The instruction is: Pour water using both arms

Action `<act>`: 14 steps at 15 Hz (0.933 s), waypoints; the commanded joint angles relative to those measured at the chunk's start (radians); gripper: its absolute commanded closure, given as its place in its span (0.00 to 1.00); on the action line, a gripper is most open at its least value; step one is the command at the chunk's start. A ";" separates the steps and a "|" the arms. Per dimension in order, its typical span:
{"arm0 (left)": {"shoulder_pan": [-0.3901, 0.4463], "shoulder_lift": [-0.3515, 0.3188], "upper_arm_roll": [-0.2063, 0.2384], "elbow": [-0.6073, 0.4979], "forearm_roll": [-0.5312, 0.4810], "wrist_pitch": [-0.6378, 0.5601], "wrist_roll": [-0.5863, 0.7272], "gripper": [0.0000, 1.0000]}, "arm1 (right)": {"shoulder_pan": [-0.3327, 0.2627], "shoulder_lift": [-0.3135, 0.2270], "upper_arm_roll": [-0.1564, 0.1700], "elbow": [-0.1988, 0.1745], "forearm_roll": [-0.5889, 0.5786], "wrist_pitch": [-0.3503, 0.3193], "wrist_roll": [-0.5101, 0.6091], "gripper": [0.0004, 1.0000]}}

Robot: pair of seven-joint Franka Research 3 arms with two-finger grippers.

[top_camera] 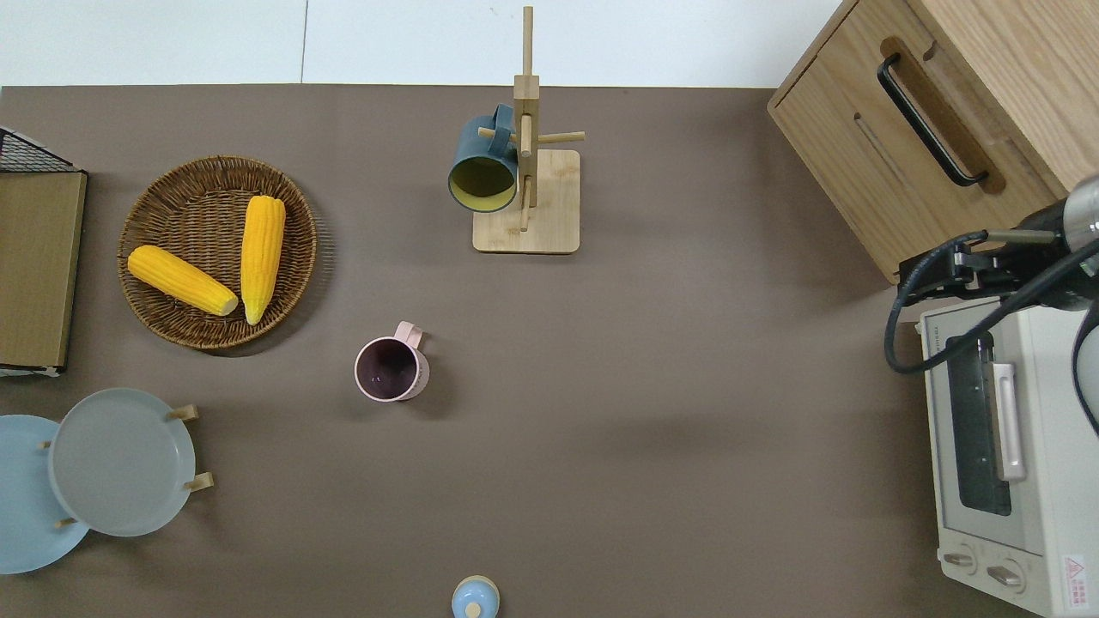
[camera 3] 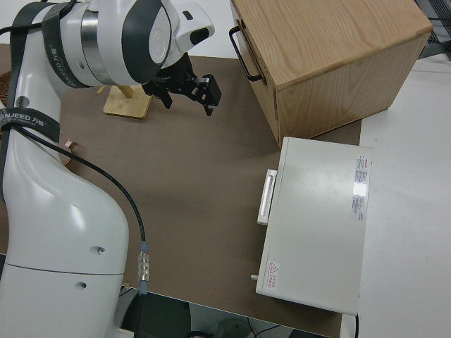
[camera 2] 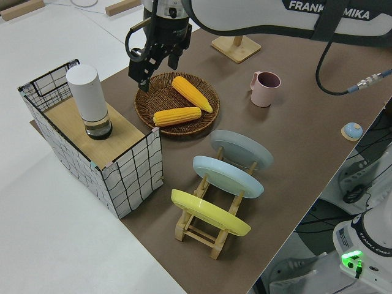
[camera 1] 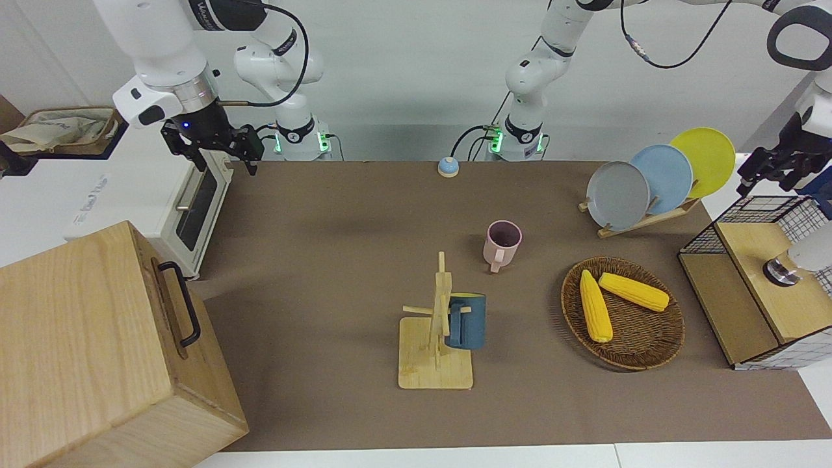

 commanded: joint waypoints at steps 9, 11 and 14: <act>-0.292 -0.052 -0.006 0.001 0.020 -0.193 -0.298 0.00 | -0.009 -0.017 0.003 -0.019 0.020 0.007 -0.015 0.01; -0.354 -0.053 0.031 -0.001 0.017 -0.215 -0.298 0.00 | -0.009 -0.017 0.003 -0.019 0.020 0.007 -0.015 0.01; -0.487 -0.053 0.127 -0.001 -0.001 -0.215 -0.291 0.00 | -0.009 -0.017 0.003 -0.019 0.020 0.007 -0.015 0.01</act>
